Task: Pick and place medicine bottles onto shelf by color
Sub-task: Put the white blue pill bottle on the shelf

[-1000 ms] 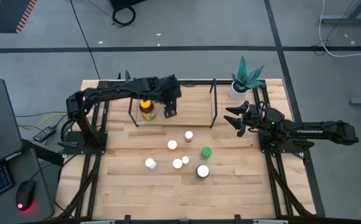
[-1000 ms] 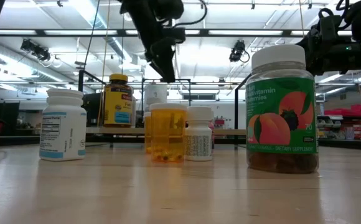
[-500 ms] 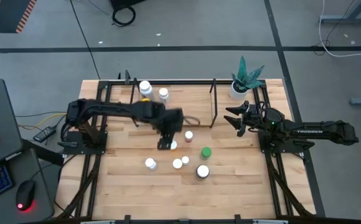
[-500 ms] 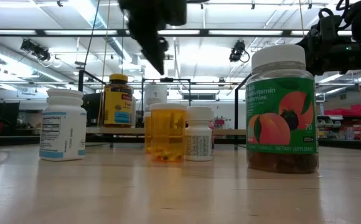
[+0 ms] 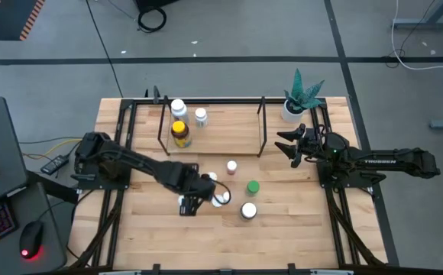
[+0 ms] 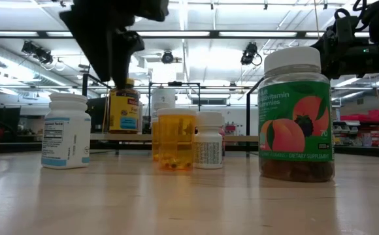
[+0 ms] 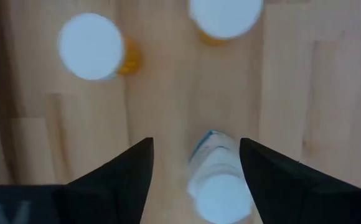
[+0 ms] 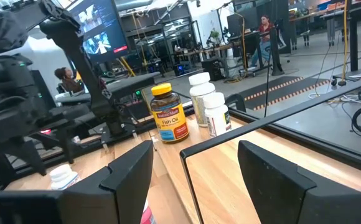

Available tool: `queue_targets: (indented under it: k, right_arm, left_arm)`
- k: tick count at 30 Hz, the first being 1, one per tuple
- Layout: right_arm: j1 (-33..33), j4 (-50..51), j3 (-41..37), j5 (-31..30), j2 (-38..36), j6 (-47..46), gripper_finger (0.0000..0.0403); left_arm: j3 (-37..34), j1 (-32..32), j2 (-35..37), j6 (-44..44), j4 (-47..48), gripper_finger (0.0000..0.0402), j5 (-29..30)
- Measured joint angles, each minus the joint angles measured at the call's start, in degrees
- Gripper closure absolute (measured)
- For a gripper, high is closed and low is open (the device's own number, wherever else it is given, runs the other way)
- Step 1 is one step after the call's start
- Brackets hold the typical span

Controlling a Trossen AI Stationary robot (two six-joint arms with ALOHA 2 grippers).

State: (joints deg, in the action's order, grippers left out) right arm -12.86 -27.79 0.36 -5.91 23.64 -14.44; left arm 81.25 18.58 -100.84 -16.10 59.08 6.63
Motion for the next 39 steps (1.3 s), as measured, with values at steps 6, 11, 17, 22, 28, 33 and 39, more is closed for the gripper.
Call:
queue_targets:
  k: [6, 11, 17, 22, 28, 33, 39]
  right_arm:
    - [0.0, 0.0, 0.0, 0.0, 0.0, 0.0, 0.016]
    - [0.0, 0.0, 0.0, 0.0, 0.0, 0.0, 0.016]
    - [0.0, 0.0, 0.0, 0.0, 0.0, 0.0, 0.016]
    - [0.0, 0.0, 0.0, 0.0, 0.0, 0.0, 0.016]
    - [0.0, 0.0, 0.0, 0.0, 0.0, 0.0, 0.016]
    - [0.0, 0.0, 0.0, 0.0, 0.0, 0.0, 0.016]
    - [0.0, 0.0, 0.0, 0.0, 0.0, 0.0, 0.016]
  left_arm:
    - [0.0, 4.3, 0.0, -1.9, 0.5, 0.0126, 2.9]
    - [-0.1, 7.4, -0.5, 3.5, 1.5, 0.0098, 7.4]
    - [-3.0, 7.8, -0.5, 3.9, 0.7, 0.0091, 6.7]
    - [-9.3, 7.8, -0.5, 4.8, -6.5, 0.0091, 5.5]
    - [-13.8, 7.7, -0.5, 6.0, -8.9, 0.0096, 5.2]
    - [-14.9, 7.6, -0.5, 6.1, -11.1, 0.0109, 5.1]
    - [-15.3, 7.6, -0.5, 6.3, -12.1, 0.0145, 3.6]
